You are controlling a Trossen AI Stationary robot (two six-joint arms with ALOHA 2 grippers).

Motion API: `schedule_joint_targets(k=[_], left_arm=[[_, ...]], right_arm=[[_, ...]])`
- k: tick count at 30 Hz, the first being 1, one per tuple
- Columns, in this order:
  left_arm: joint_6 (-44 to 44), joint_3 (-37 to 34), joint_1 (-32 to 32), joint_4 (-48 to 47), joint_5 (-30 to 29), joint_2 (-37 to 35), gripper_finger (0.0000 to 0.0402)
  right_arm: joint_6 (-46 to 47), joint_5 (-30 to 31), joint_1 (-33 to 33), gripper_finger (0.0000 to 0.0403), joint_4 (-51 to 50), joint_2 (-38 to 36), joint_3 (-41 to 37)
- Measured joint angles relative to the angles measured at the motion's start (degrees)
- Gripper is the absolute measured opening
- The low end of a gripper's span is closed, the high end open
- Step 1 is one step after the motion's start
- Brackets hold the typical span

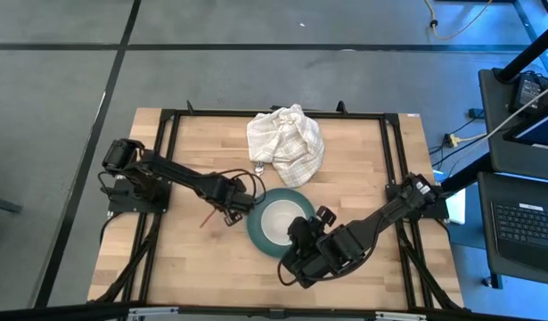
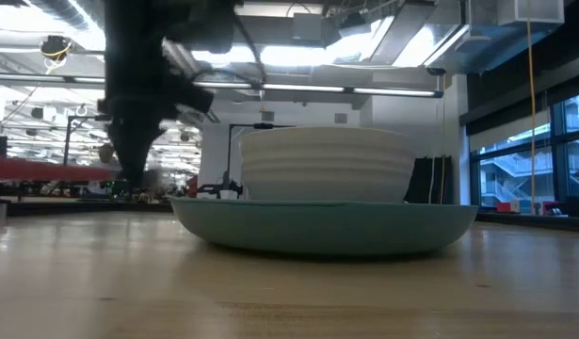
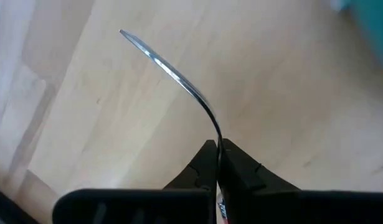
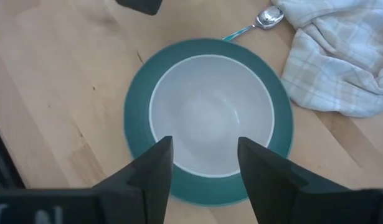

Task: Set table place
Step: Move the pink fork to the left of the green plate on the table

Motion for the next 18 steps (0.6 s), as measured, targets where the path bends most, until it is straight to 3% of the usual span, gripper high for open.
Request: schedule_joint_targets(k=[12,18], left_arm=[[-12.5,0.5,-2.9,-0.6,-0.5,1.3,0.0001],[-20.1,-0.2,-5.6,0.2,1.0,5.4,0.0]], right_arm=[[-0.3,0.0,-2.6,0.0181,-2.5,0.0,0.0],[-0.3,0.2,-3.6,0.0181,-7.5,0.0,0.0]])
